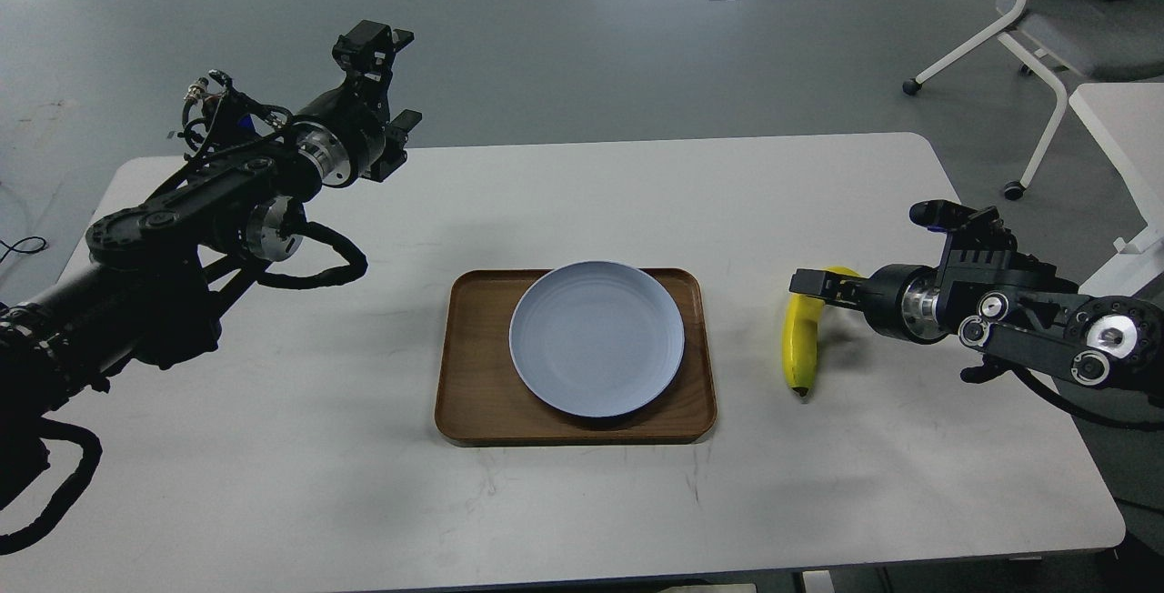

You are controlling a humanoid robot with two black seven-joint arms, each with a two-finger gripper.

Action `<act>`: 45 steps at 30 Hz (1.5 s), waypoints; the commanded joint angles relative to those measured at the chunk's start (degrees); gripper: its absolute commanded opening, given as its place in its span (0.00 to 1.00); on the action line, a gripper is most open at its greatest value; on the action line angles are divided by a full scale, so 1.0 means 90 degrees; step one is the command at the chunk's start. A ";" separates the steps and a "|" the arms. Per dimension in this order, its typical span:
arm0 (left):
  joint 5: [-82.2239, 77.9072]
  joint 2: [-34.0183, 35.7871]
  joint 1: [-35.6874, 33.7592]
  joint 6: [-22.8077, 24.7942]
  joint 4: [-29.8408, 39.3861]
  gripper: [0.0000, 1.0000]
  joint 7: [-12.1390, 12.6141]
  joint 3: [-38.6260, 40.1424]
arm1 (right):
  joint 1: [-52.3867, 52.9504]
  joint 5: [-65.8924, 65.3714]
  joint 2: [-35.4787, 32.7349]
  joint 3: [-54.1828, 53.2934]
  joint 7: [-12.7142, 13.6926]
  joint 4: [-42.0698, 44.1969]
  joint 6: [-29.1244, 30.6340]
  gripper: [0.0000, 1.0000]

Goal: Place banana on plate with both arms
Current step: 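Grasp the yellow banana with the right gripper and lift it, then move the banana with the right gripper over the plate and lower it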

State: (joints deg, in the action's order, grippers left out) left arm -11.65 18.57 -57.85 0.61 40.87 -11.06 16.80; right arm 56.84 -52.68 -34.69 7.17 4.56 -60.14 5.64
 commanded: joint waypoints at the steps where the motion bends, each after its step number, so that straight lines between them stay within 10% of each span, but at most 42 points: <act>1: -0.0024 0.0007 0.0021 0.0000 0.0000 0.98 -0.0070 -0.0001 | 0.0071 0.0004 0.0114 0.0081 0.0011 0.0081 -0.0001 0.69; 3: -0.0034 0.0007 0.0031 0.0000 0.0000 0.98 -0.0090 -0.0011 | 0.0246 -0.0006 0.0182 0.0431 0.0011 0.0091 0.0008 0.45; 15: -0.0044 -0.0013 0.0099 0.0000 -0.0009 0.98 -0.0090 -0.0070 | 0.0598 -0.0006 0.0339 0.0883 -0.0106 0.0267 -0.0137 0.01; 19: -0.0053 -0.0013 0.0119 -0.0009 -0.0009 0.98 -0.0090 -0.0079 | 0.1036 -0.0152 0.0348 0.0863 -0.1613 0.0063 -0.0430 0.00; 28: -0.0054 -0.0013 0.0167 -0.0039 -0.0009 0.98 -0.0080 -0.0089 | 0.1955 -0.1672 0.0738 0.1291 -0.3618 -0.0456 -0.0538 0.00; 45: -0.0054 0.0290 0.0344 -0.0039 -0.0009 0.98 -0.0090 -0.0089 | 0.2005 -0.2750 0.2095 0.2445 -0.3618 0.0315 -0.1026 0.00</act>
State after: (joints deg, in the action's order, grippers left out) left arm -12.13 21.04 -54.79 0.23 40.78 -11.78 15.99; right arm 75.01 -77.36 -18.29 28.55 -28.02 -58.99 -3.30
